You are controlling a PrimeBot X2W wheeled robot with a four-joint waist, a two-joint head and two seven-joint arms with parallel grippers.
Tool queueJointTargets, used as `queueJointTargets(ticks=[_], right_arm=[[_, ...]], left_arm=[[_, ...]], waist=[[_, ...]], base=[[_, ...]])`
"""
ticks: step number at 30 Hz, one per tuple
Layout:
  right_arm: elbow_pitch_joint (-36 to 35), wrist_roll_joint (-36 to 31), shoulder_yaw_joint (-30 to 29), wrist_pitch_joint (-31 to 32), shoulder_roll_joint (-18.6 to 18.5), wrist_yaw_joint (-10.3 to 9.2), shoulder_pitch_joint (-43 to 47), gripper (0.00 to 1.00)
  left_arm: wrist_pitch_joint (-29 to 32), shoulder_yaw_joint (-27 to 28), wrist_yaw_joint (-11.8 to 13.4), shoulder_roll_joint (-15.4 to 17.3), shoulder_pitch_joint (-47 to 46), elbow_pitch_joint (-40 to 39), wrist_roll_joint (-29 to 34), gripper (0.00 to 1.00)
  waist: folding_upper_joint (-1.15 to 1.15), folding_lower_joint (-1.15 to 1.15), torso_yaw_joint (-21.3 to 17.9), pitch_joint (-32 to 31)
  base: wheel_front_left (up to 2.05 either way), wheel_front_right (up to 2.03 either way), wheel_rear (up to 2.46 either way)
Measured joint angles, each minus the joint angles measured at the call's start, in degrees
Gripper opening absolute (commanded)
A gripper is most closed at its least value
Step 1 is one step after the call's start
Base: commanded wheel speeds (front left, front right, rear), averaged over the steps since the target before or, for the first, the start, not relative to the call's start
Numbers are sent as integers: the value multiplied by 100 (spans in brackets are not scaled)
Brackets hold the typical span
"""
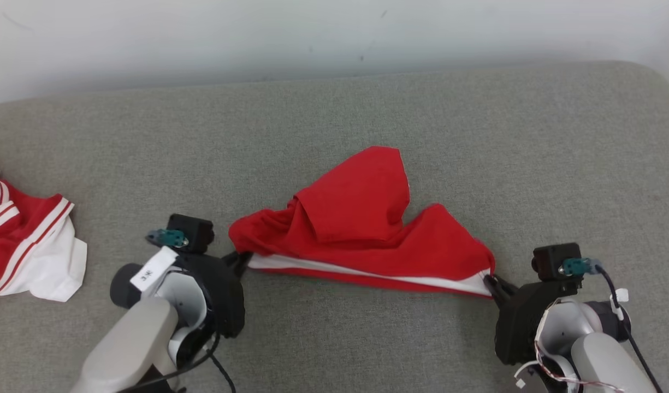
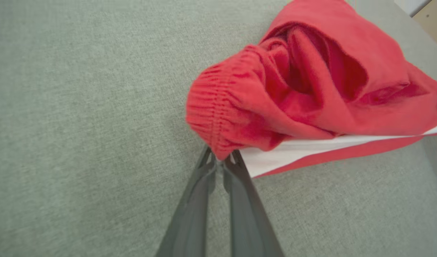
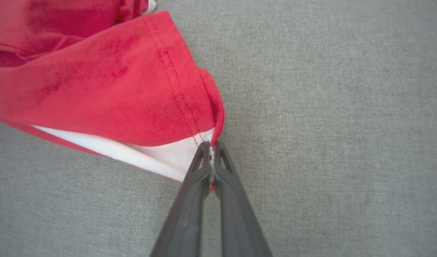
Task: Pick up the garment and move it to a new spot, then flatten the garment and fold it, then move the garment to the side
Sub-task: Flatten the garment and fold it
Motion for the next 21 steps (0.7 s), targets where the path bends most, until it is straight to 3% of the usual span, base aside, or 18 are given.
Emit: queueJointTargets(ticks=[10,15,21], right_arm=[[-337,394,-280,-376,123,74,-699,0],[-502,453,-387,-475,114,101,-606,0],[-708,630,-648,-527,144,-74,23,0]], left_arm=[[-693,470,116,-30,-569,-229,-85,0],[-864,335,101,-123,-582,-431,-30,0],[-886,118,96,-190,-225,-594,-26,0]], waist=[[0,0,29,-317],[0,0,34,-507],[0,0,76,-675]], base=[[0,0,0],[0,0,0],[0,0,0]])
